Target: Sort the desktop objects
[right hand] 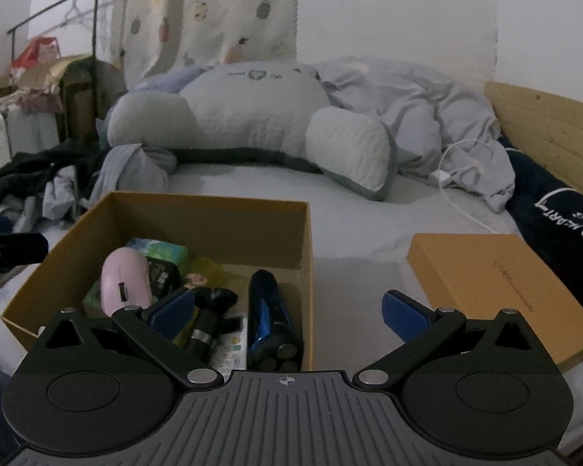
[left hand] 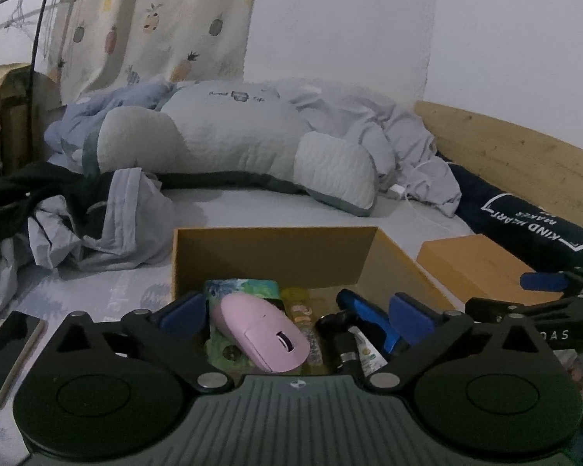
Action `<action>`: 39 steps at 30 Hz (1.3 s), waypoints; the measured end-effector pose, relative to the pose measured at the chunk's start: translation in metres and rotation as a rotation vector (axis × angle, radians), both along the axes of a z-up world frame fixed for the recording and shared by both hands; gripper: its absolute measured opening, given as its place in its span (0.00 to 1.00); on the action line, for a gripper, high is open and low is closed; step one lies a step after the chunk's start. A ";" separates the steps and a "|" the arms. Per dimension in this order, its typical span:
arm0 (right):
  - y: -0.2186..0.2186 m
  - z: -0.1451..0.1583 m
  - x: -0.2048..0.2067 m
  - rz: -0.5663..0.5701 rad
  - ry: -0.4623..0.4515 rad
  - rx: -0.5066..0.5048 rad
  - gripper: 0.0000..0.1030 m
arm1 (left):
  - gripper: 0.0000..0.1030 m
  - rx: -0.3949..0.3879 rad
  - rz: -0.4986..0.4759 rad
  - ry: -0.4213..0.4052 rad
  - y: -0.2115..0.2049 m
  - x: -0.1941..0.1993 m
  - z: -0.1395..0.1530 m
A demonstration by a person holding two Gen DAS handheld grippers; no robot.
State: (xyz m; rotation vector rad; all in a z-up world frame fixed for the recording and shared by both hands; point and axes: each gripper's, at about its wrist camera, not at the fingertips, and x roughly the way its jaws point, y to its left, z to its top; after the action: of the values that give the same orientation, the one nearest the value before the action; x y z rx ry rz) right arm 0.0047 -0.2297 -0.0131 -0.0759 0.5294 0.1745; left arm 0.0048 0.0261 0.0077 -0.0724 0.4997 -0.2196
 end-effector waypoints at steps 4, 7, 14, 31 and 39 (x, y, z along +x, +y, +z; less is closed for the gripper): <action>0.000 -0.001 0.001 0.000 0.007 0.001 1.00 | 1.00 -0.005 0.002 0.010 0.001 0.000 -0.001; 0.000 -0.002 0.001 0.002 0.008 0.001 1.00 | 1.00 -0.002 0.001 0.013 0.001 0.001 -0.001; -0.002 -0.003 0.002 -0.003 0.017 -0.002 1.00 | 1.00 0.007 -0.003 0.022 -0.001 0.004 -0.003; -0.046 0.006 0.012 -0.088 0.011 0.084 1.00 | 1.00 0.041 -0.034 0.050 -0.019 0.011 -0.013; -0.088 0.005 0.018 -0.212 0.017 0.194 1.00 | 1.00 0.080 -0.070 0.043 -0.046 0.019 -0.008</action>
State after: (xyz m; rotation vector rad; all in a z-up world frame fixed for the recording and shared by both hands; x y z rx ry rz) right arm 0.0229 -0.3178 -0.0081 0.1706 0.5311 0.0184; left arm 0.0234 -0.0202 -0.0007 0.0182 0.5539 -0.2668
